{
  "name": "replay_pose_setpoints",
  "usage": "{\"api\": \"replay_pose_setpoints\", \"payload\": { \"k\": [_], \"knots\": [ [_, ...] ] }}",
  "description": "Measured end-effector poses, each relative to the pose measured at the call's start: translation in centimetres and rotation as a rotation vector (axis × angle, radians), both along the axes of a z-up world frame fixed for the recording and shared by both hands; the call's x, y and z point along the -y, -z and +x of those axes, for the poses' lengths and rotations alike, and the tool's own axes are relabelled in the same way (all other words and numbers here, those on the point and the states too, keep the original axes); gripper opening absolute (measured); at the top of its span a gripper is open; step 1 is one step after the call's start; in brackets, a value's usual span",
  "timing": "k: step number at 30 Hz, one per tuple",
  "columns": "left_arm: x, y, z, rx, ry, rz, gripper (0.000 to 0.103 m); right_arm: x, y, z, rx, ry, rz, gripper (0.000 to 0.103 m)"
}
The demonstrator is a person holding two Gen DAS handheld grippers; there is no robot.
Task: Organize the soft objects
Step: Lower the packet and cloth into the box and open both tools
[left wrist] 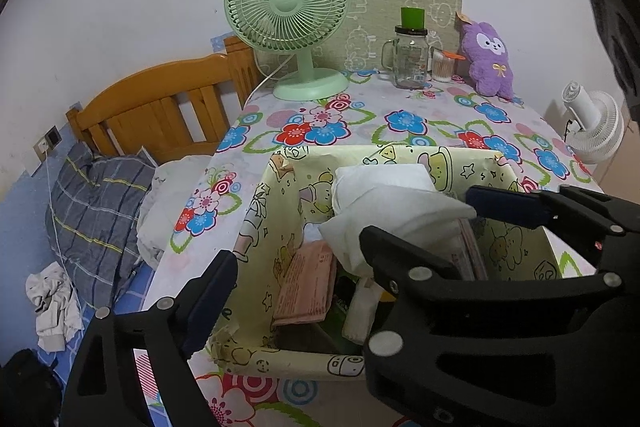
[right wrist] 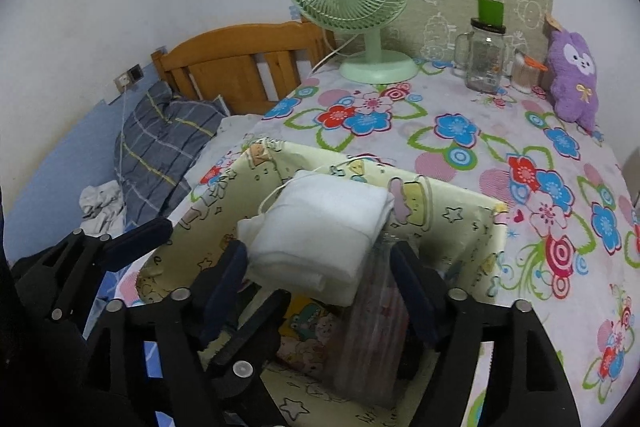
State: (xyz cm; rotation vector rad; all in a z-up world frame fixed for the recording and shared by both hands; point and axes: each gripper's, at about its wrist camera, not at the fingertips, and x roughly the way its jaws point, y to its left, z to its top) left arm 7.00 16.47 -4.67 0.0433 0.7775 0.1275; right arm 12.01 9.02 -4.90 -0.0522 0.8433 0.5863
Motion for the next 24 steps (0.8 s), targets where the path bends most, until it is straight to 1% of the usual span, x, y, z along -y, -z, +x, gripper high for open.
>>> {"api": "replay_pose_setpoints", "payload": {
  "k": [9,17,24],
  "knots": [
    [1.2,-0.6,0.4,0.030,0.012,-0.005,0.098,1.9,-1.1,-0.4,0.068,0.069,-0.025,0.090],
    [3.0,-1.2,0.7,0.045,0.036,0.001,0.100,4.3,-2.0,-0.6,0.099,0.127,-0.032,0.093],
    [4.8,-2.0,0.7,0.059,0.056,-0.009,0.102,6.7,-2.9,-1.0,0.119,0.169,-0.017,0.094]
  ]
}}
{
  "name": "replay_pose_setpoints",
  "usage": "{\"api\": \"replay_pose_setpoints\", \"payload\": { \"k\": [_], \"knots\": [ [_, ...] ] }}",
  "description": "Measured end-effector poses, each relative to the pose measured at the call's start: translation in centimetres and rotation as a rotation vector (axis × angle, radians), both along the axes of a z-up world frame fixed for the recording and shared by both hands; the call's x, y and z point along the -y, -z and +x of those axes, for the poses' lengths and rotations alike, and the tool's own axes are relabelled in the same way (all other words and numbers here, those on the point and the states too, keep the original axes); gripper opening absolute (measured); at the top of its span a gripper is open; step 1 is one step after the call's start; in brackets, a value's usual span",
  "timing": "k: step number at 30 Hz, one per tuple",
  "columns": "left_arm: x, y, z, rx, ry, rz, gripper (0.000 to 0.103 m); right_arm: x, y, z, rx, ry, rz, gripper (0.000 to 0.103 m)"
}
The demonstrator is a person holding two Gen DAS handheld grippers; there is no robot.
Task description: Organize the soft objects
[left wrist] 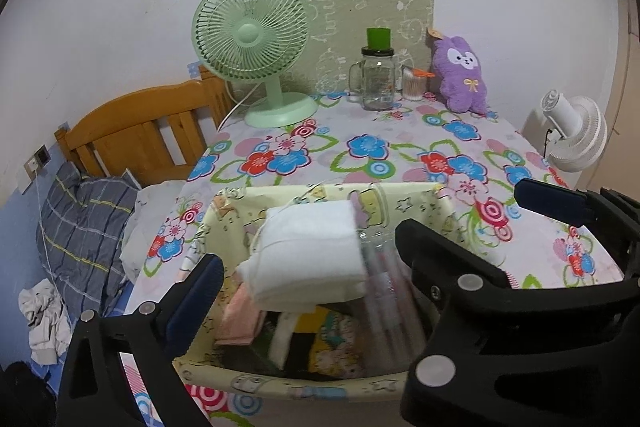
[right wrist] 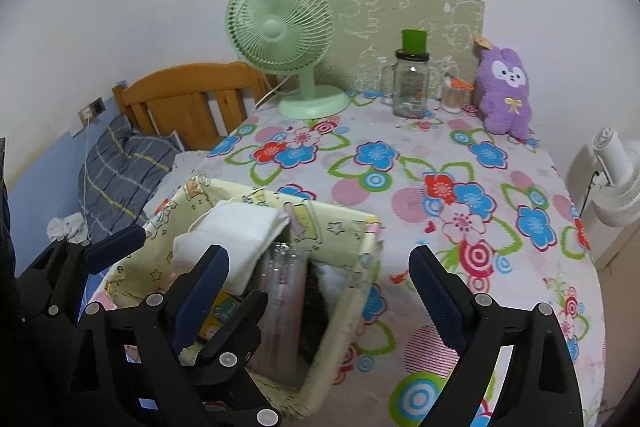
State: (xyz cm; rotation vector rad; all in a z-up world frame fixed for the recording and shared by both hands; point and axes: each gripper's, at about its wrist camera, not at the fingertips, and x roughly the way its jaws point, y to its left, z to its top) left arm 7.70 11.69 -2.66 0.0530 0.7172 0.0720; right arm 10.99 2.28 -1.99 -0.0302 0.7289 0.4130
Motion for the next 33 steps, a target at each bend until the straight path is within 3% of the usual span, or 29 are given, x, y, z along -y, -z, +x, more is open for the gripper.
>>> {"api": "replay_pose_setpoints", "payload": {
  "k": [33],
  "knots": [
    [10.4,-6.7,-3.6,0.156,0.087,0.000,0.103,14.0,-6.0,-5.9,0.204,0.261,0.059,0.101]
  ]
}}
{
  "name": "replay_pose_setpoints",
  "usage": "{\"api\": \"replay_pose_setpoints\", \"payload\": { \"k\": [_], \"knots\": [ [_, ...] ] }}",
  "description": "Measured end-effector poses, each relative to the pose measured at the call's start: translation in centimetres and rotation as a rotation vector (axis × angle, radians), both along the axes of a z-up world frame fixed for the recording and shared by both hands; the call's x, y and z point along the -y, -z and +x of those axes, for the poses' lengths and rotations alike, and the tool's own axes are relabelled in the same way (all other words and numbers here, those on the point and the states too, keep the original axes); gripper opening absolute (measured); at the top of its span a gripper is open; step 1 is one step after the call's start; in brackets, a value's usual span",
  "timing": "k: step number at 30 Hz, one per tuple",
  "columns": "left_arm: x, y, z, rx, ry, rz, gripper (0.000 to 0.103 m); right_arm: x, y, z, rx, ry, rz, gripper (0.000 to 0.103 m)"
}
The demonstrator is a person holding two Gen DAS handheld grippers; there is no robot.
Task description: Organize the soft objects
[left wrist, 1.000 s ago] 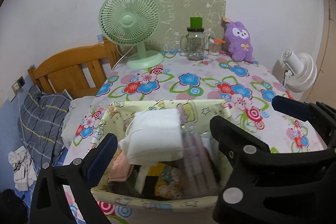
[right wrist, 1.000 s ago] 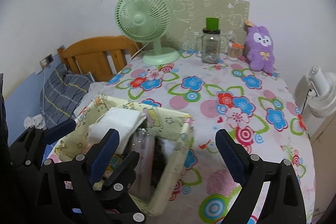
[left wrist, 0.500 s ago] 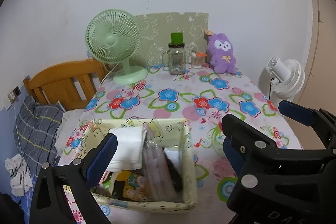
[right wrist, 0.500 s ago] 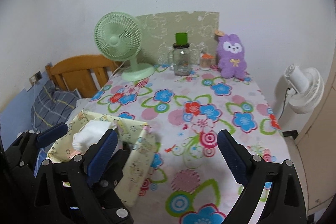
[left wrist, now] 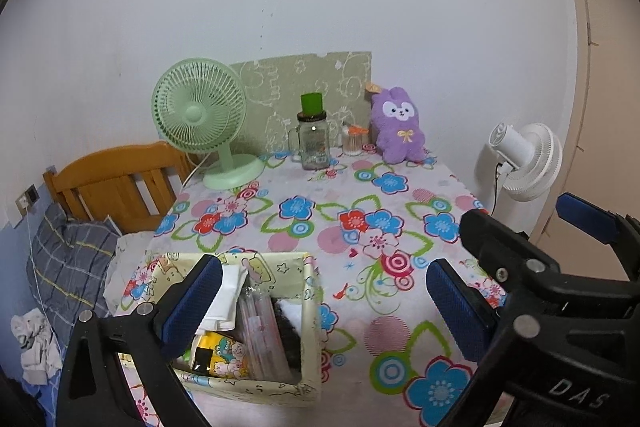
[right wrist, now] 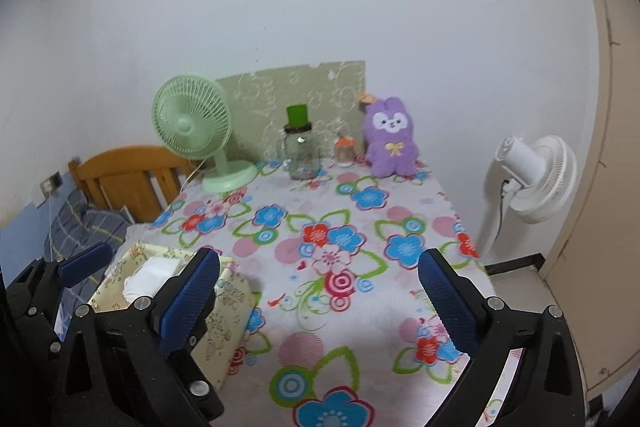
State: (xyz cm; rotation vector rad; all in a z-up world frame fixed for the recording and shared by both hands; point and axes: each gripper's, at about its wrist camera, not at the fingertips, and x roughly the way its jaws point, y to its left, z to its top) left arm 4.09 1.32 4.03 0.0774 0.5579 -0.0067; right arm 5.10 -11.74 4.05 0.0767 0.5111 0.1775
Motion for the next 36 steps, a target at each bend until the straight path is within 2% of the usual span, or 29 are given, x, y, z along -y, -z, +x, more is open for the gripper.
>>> {"api": "replay_pose_setpoints", "payload": {
  "k": [16,36],
  "knots": [
    [0.7,-1.7,-2.7,0.073,-0.027,0.007,0.103,4.0,-1.4,-3.6,0.076,0.088,0.009,0.103],
    [-1.0,-2.2,-4.4,0.108,-0.068,-0.024,0.103,3.8,-2.0,-4.9,0.103,0.098,-0.005,0.103]
  ]
}}
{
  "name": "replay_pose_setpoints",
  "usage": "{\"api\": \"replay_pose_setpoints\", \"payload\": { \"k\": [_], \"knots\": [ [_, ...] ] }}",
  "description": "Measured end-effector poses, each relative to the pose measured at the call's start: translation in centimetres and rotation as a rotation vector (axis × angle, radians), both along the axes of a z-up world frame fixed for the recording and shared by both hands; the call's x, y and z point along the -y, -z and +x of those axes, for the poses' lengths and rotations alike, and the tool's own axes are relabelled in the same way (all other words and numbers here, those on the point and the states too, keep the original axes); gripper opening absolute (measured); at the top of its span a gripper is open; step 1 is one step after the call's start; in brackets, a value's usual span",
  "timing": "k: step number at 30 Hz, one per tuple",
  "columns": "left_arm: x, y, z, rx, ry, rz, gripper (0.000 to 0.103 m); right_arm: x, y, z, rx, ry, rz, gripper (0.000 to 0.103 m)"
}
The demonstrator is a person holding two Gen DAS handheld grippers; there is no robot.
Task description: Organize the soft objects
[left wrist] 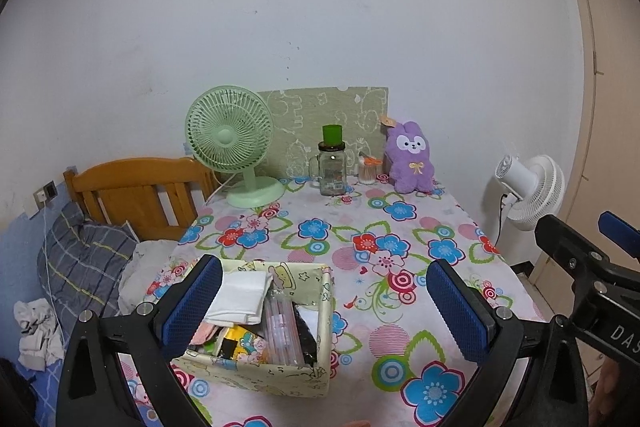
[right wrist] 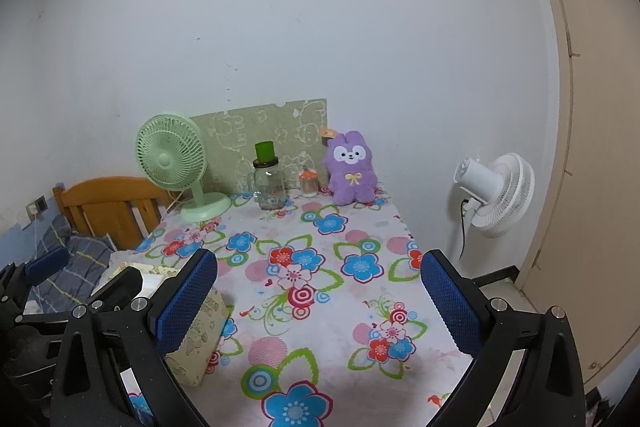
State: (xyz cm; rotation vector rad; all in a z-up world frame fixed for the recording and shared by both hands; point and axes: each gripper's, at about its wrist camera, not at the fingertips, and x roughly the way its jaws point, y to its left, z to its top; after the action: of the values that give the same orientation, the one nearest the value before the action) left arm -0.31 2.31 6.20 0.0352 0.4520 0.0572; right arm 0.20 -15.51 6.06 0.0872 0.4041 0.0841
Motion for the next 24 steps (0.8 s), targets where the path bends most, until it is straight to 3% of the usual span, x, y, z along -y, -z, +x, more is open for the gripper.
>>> {"api": "replay_pose_setpoints", "payload": {
  "k": [24],
  "knots": [
    [-1.3,0.0,-0.2,0.001,-0.029,-0.020,0.103,-0.6,-0.2,0.0,0.006,0.009,-0.029,0.103]
  ]
}}
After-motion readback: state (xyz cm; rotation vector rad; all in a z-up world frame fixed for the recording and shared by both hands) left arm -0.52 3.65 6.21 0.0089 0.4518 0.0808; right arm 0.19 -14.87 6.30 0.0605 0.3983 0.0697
